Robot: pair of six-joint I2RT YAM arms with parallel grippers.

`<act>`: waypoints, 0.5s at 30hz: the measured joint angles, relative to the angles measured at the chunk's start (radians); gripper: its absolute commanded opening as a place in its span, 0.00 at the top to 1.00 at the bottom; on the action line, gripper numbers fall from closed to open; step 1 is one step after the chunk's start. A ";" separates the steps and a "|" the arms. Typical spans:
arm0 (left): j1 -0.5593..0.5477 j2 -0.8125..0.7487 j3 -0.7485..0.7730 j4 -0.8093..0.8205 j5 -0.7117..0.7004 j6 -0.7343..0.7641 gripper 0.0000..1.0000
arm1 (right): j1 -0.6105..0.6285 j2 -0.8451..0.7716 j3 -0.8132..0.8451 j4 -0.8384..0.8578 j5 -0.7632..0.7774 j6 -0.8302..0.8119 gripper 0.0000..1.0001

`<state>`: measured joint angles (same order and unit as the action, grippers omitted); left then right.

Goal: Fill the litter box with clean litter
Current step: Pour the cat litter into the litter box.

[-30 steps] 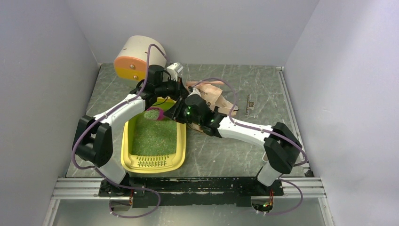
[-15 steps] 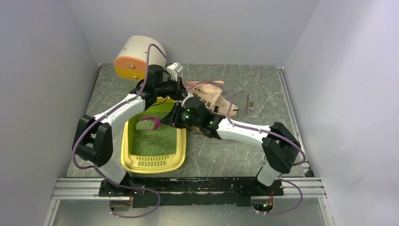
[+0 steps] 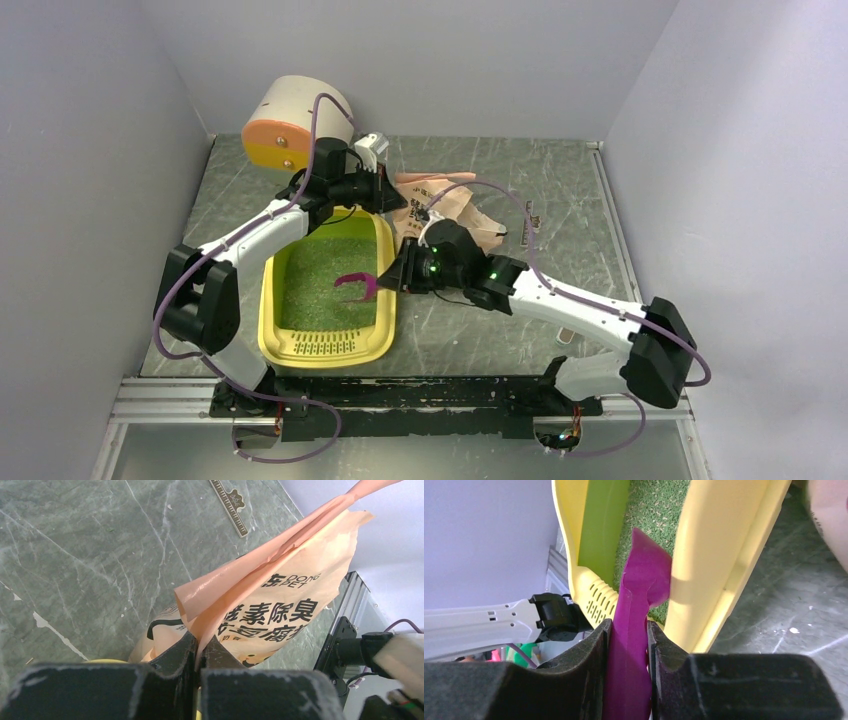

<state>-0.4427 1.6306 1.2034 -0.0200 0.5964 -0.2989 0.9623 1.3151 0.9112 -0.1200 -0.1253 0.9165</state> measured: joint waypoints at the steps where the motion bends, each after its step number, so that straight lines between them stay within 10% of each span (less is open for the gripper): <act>1: 0.000 0.000 0.000 0.000 0.000 0.000 0.95 | 0.000 -0.010 0.011 -0.028 0.013 -0.014 1.00; 15: 0.000 0.000 0.000 0.000 0.003 0.000 0.95 | 0.010 -0.024 0.206 -0.233 0.187 -0.207 1.00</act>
<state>-0.4427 1.6306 1.2030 -0.0196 0.5995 -0.2993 0.9718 1.2907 1.1172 -0.3534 0.0612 0.7097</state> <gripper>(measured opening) 0.055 0.303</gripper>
